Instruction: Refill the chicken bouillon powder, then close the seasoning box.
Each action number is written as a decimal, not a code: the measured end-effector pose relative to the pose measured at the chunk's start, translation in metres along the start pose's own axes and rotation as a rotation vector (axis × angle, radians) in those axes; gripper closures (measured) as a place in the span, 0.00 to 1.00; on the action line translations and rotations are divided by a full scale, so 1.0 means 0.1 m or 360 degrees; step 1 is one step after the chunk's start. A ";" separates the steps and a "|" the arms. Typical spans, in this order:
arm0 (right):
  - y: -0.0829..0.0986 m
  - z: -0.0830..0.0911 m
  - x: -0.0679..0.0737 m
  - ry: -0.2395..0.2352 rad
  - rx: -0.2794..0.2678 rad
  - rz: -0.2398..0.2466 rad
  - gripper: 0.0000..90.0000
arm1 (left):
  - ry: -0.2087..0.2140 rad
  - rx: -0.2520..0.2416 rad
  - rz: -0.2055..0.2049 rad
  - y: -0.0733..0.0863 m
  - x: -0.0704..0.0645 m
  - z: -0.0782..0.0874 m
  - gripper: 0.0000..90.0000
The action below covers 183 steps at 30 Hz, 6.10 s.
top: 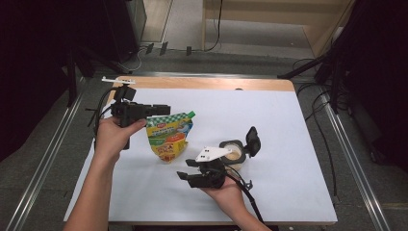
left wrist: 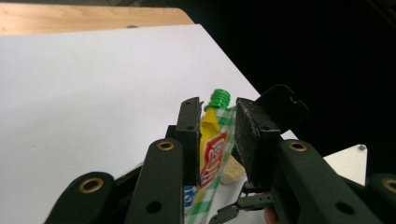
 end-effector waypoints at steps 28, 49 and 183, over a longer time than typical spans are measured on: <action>-0.40 0.58 -0.24 0.0034 0.0066 -0.0120 0.73 | -0.0201 -0.0088 0.0101 0.11 0.52 0.08 0.54; -0.63 1.31 -0.80 0.0171 0.0005 -0.0248 1.00 | -0.0238 -0.0069 0.0118 0.16 0.64 0.04 0.48; 0.36 1.62 -2.28 0.0766 0.0002 -0.0427 0.39 | -0.0276 -0.0036 0.0147 0.23 0.80 0.03 0.41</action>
Point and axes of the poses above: each handheld gripper's, and its own axes: z roughly backward along the jaws, y roughly out of its underside, x roughly to its left, the point moved 8 cm from there along -z, roughly forward along the jaws, and after that the axes turned 6 degrees about y, right-handed, at the moved point
